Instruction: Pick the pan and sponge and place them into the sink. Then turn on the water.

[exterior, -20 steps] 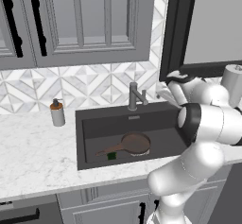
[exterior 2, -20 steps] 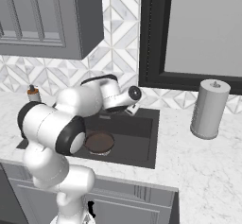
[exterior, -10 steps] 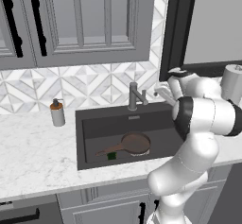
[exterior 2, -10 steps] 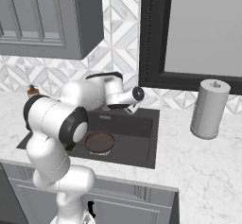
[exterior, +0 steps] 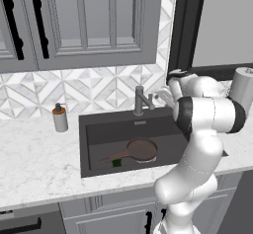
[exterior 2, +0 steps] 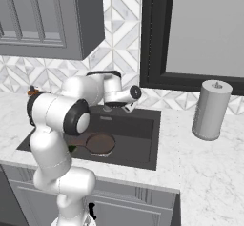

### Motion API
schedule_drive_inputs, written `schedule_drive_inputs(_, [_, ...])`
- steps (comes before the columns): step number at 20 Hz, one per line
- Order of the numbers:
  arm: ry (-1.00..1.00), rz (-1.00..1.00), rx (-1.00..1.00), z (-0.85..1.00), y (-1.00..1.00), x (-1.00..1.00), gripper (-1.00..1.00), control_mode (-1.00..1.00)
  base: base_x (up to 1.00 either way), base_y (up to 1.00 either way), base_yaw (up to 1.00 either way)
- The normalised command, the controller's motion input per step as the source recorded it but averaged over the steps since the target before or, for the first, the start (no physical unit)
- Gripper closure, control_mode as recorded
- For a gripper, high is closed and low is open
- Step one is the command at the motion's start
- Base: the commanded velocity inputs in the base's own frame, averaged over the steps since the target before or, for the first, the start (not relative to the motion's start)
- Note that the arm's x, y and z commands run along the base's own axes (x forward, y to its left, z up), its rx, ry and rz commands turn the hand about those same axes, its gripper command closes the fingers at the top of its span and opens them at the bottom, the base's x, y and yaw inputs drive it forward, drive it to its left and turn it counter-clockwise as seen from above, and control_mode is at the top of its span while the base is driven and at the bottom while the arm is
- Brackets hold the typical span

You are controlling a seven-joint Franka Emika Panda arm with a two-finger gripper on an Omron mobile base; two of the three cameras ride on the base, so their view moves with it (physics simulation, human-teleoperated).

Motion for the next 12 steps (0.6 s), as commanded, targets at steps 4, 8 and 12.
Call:
schedule_drive_inputs(4, [0.00,0.00,0.04,-0.10,0.00,0.32,-1.00,-1.00,0.00,0.00,0.00])
schedule_drive_inputs(8, [0.00,0.00,0.00,-0.18,0.00,0.26,-1.00,-1.00,0.00,0.00,0.00])
schedule_drive_inputs(12, [0.00,0.00,0.00,-0.19,0.00,0.21,-1.00,-1.00,0.00,0.00,0.00])
